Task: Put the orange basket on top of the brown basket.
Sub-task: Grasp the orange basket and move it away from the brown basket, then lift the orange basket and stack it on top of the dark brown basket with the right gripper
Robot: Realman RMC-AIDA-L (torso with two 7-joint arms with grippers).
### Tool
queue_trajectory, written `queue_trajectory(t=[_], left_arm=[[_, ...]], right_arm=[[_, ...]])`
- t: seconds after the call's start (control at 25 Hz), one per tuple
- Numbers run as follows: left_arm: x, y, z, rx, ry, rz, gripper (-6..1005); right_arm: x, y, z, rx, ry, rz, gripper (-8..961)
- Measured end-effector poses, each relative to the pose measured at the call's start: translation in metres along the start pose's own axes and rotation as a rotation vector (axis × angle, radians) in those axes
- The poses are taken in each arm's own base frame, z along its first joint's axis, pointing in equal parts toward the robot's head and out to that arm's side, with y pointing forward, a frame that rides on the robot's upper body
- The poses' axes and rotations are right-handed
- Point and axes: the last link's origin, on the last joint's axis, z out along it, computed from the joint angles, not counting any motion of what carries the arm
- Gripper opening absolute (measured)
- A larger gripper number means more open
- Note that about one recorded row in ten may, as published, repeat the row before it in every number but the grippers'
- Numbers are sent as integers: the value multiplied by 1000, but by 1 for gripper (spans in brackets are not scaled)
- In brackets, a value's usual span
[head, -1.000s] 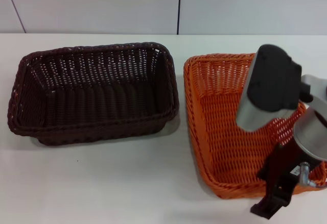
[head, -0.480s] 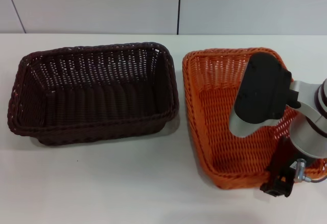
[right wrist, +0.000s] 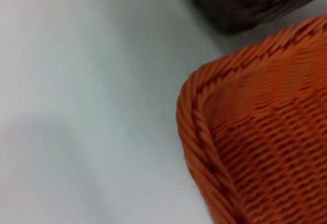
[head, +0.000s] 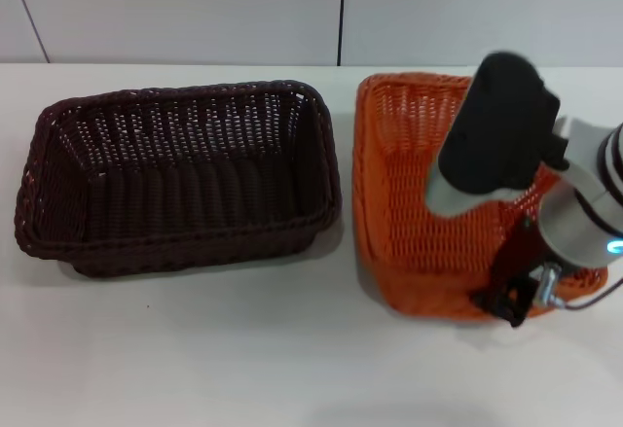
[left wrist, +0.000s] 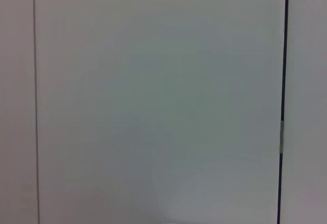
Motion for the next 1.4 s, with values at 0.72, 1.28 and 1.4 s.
queue_trajectory(t=[0.72,1.28,1.4], left_arm=[[0,2,3,-1,14,8,785],[-12,8,1,-19,-27,-36,784],[-14,10,1,-25,-32,-41,784]], right_arm=[[-47,-2,-54,304,-164,-199,151],[-76,21,-48,522,-223,-1117,200],[-70,22,-36,542,-204,-1253,211]])
